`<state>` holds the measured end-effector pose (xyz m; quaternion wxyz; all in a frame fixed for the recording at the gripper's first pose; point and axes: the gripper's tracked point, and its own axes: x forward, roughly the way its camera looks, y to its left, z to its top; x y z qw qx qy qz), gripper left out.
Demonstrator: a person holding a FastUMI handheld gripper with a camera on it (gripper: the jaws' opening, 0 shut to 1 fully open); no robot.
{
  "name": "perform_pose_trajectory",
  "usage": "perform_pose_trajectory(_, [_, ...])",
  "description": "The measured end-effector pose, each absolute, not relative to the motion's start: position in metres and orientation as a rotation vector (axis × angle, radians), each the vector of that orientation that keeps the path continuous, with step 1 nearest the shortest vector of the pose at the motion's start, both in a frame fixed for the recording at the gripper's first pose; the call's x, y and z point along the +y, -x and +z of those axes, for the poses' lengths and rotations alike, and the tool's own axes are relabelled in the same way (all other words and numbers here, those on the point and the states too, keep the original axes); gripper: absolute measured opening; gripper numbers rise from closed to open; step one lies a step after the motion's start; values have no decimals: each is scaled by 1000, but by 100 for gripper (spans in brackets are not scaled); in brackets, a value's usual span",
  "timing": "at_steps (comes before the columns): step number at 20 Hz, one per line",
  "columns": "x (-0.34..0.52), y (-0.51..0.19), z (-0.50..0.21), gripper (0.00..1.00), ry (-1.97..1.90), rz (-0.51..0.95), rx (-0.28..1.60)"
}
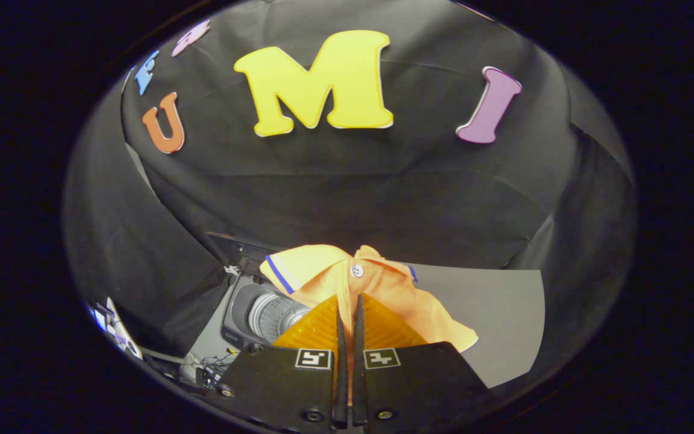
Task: Put the clothes into the washing machine and then close the washing machine lid.
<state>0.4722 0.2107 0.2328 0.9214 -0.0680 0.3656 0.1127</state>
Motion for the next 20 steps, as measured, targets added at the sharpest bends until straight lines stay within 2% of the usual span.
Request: perform_pose_trajectory(20, [363, -467, 181, 7, 199, 395, 797])
